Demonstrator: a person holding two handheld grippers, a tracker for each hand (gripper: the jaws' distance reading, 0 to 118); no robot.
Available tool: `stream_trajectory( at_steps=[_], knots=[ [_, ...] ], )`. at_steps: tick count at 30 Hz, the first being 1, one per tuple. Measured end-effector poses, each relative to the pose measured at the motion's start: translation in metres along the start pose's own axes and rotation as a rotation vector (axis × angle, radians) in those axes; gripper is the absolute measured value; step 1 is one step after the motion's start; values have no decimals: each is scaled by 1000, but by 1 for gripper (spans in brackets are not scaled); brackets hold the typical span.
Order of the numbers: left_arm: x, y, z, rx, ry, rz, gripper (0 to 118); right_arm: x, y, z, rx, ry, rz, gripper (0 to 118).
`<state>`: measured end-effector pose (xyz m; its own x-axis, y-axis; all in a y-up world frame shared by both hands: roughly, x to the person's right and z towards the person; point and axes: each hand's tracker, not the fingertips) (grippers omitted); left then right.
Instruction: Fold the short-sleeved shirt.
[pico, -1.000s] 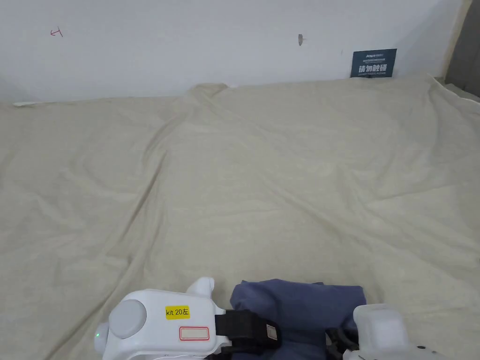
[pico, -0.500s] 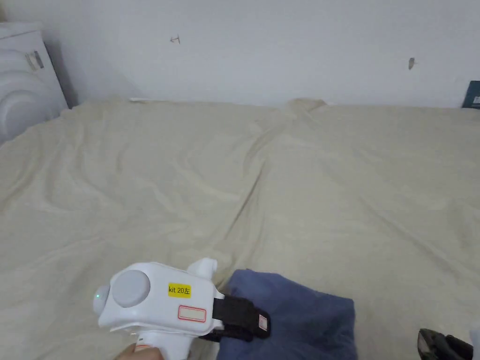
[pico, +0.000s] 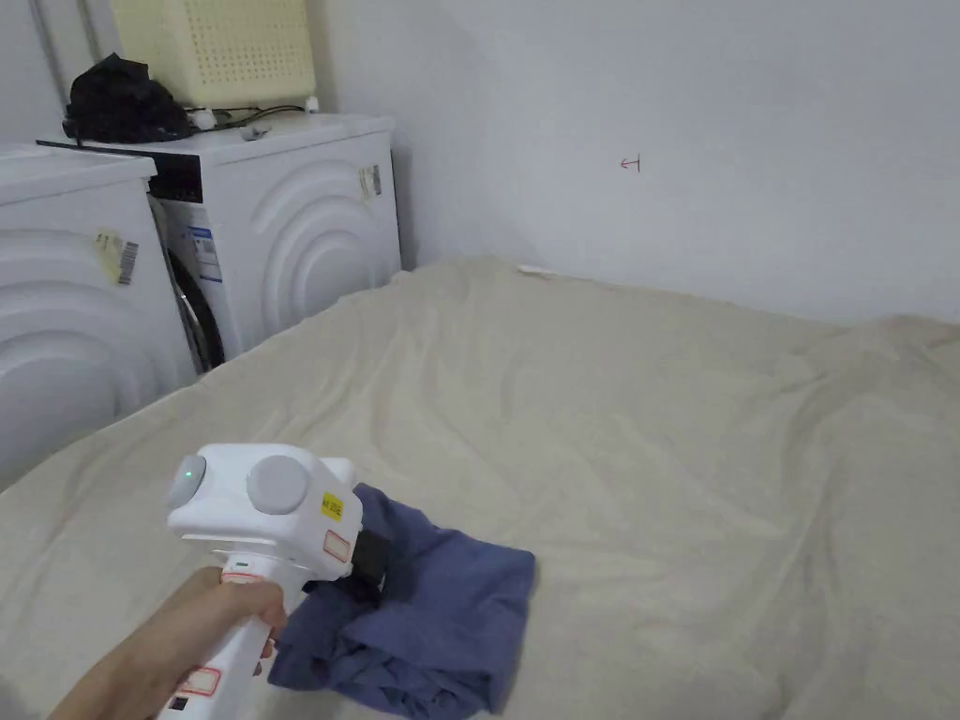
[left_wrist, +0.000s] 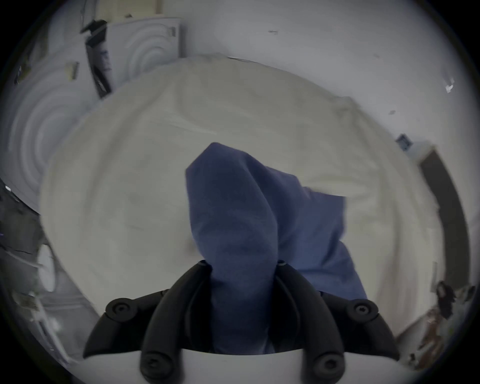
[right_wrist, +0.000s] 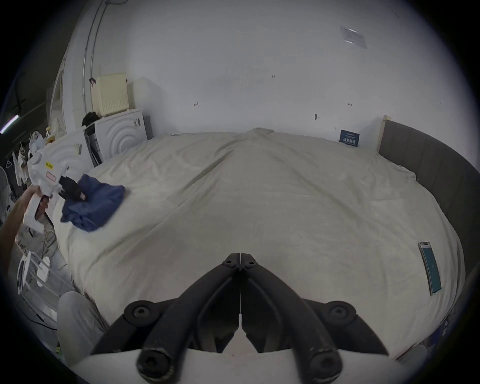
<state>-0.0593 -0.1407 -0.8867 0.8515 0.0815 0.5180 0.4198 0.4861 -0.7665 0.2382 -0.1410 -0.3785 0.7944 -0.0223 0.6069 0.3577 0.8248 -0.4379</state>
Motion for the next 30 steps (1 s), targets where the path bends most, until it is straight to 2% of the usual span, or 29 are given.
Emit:
stream_trajectory(
  at_steps=[4, 8, 9, 10, 11, 12, 13, 18, 23, 24, 25, 26, 27, 28, 29, 30],
  knots=[
    [-32, 22, -13, 59, 225, 24, 28, -2, 0, -7, -24, -23, 21, 0],
    [-49, 33, -20, 106, 506, -35, 28, -8, 3, -6, -34, -32, 40, 0],
    [-54, 32, -21, 133, 537, -7, 37, -8, 4, -6, -35, -43, 40, 0],
    [-59, 32, -24, 129, 565, 0, 55, -8, 4, -6, -36, -40, 38, 0],
    [-67, 33, -27, 97, 555, -1, 79, -7, 5, -7, -42, -34, 31, 0],
    [-71, 34, -26, 92, 563, 35, 110, -7, 5, -6, -44, -29, 26, 0],
    [-76, 34, -24, 77, 551, 48, 118, -7, 4, -6, -45, -25, 23, 0],
    [-79, 25, 10, 147, 340, 217, 118, -8, 3, -1, -48, -12, 41, 0],
    [-35, 0, 53, 203, 224, 194, 118, -4, 2, 8, -34, 11, 30, 0],
    [-19, -8, 62, 220, 188, 164, 113, -4, 3, 12, -23, 9, 31, 0],
    [-1, -18, 73, 283, 182, 125, 102, -3, 3, 16, -11, 8, 36, 0],
    [21, -31, 86, 367, 219, 100, 83, -1, 4, 20, 1, 8, 35, 0],
    [41, -43, 96, 423, 267, 71, 51, 1, 5, 25, 14, 13, 33, 0],
    [65, -56, 107, 476, 306, 44, 23, 4, 7, 30, 27, 14, 25, 0],
    [87, -70, 118, 531, 296, 25, 8, 8, 8, 37, 44, 16, 15, 0],
    [104, -82, 130, 566, 287, 19, 8, 11, 9, 42, 63, 20, 13, 0]
  ],
)
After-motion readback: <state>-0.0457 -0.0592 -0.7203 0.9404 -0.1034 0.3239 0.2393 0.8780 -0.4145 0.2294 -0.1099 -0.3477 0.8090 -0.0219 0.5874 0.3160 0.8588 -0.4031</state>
